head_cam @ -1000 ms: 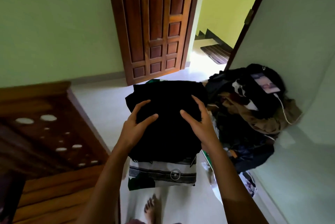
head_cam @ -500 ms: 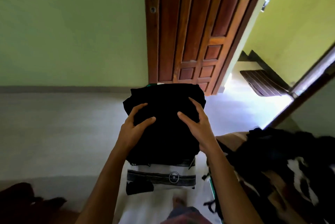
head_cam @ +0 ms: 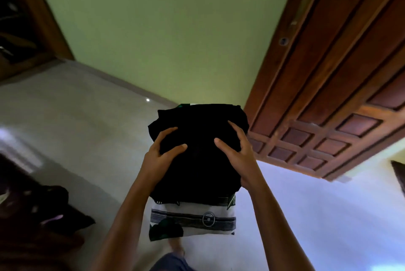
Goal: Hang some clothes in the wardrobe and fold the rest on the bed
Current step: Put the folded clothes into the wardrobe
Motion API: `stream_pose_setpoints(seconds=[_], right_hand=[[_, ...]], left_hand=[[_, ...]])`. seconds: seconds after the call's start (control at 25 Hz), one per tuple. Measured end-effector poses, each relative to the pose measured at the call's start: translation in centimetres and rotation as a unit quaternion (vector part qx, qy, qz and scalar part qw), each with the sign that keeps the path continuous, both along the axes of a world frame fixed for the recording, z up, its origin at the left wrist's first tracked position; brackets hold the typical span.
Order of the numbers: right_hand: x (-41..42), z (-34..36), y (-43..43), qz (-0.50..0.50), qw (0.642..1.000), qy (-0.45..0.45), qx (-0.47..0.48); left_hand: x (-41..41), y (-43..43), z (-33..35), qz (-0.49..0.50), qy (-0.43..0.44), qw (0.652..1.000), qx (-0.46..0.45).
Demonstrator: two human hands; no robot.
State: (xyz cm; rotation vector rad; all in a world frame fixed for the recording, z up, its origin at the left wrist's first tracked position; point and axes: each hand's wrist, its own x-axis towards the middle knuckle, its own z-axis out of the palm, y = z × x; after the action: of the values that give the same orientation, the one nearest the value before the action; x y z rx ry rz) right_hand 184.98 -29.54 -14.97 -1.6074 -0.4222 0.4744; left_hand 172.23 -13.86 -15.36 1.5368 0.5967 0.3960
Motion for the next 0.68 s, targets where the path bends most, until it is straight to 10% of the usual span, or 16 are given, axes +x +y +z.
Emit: stream_pose_setpoints(seconds=[0.68], right_hand=[[19.2, 0.4, 47.4, 0.215, 0.975, 0.046, 0.009]], left_hand=[[13.6, 40.2, 0.6, 0.247, 0.014, 0.969, 0.019]])
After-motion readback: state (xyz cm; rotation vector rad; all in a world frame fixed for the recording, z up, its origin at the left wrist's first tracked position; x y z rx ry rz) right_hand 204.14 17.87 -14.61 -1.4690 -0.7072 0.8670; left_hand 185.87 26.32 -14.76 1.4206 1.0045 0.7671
